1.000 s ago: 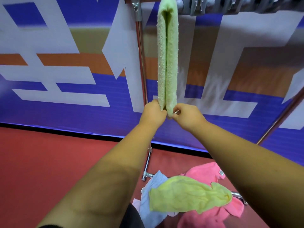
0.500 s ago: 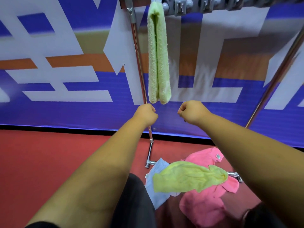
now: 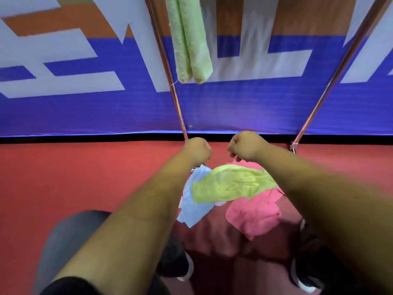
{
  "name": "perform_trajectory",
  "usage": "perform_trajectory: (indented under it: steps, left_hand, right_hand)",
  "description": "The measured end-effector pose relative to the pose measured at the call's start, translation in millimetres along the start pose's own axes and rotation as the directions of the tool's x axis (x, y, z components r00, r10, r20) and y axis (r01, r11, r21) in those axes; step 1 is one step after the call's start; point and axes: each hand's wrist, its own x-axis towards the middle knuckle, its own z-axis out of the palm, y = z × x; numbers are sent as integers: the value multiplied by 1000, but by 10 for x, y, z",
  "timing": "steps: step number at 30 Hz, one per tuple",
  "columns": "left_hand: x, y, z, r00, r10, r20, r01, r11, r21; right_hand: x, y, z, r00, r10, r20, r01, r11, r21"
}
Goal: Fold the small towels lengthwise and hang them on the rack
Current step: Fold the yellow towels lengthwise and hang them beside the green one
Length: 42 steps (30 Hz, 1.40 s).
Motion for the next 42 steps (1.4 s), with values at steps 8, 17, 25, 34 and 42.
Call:
perform_trajectory:
  steps: [8, 17, 25, 34, 42]
  left_hand:
    - [508, -669, 1100, 973, -148, 177, 165, 982, -86]
    - [830, -1569, 1909, 933, -340, 123, 330, 939, 95]
    - [1020, -2208, 2196, 818, -576, 4, 575, 817, -38]
    - [1215, -2523, 2280, 771, -637, 16, 597, 712, -370]
    - [1258, -2333, 2221, 805, -593, -23, 525, 728, -441]
  right_hand:
    - [378, 945, 797, 976, 157, 152, -167, 985, 53]
    - [850, 1526, 1661, 916, 288, 278, -271, 957, -99]
    - [1045, 1546, 2192, 903, 242, 356, -152, 953, -263]
    - [1149, 1690, 2361, 901, 266, 342, -170, 943, -284]
    - [1122, 1563, 2328, 920, 252, 302, -188, 956, -224]
